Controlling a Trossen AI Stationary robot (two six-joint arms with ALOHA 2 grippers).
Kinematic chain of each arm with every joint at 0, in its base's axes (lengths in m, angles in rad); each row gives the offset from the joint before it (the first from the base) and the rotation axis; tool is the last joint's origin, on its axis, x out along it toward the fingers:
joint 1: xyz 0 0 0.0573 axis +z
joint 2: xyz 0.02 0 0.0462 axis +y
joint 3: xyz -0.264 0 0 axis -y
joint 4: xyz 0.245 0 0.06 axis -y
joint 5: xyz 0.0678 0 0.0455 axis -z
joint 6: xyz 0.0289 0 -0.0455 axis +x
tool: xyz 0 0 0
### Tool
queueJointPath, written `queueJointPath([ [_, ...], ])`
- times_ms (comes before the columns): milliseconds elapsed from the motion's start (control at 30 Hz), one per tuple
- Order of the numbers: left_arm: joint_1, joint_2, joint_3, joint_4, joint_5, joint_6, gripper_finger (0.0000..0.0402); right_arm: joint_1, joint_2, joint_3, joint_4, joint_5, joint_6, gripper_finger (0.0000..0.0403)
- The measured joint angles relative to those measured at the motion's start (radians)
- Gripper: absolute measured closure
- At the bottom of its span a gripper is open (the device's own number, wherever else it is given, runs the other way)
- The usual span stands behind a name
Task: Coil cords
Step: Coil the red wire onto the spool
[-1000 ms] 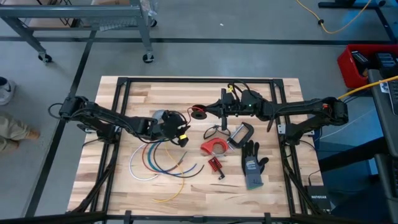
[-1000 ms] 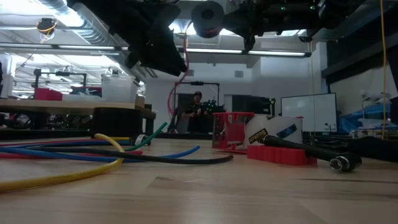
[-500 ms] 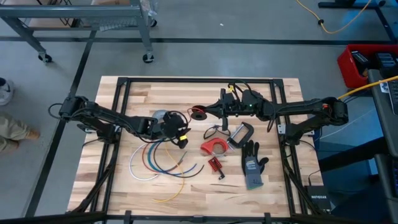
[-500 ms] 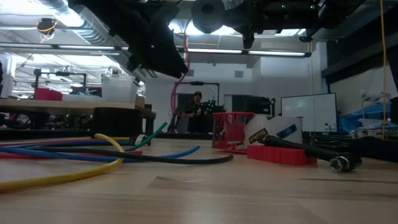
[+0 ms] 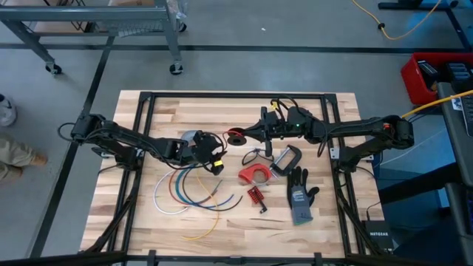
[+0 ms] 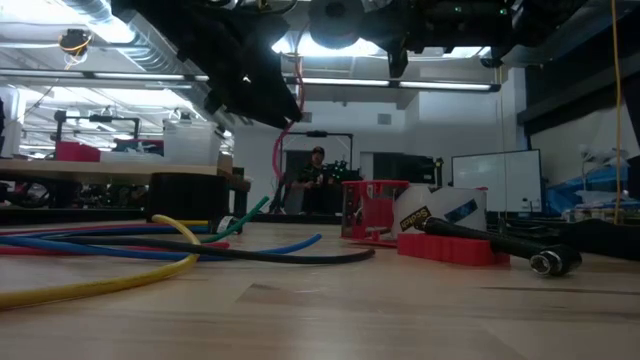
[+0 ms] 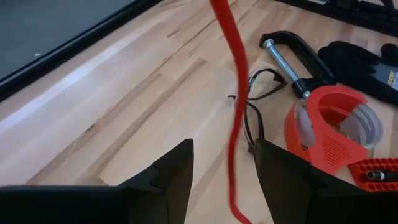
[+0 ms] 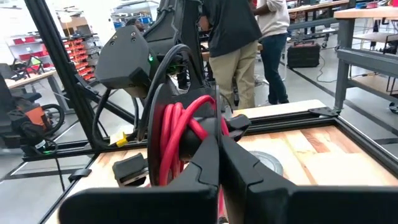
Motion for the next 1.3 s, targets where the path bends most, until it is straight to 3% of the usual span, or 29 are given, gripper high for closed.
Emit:
queueJointPath([
  [700, 0.0, 0.0, 0.0, 0.01, -0.009, -0.007, 0.025, 0.0, 0.0, 0.0, 0.094, -0.001, 0.033, 0.0398],
  [1300, 0.0, 0.0, 0.0, -0.001, -0.009, -0.028, 0.0379, 0.0, 0.0, 0.0, 0.08, 0.001, 0.033, 0.0398],
])
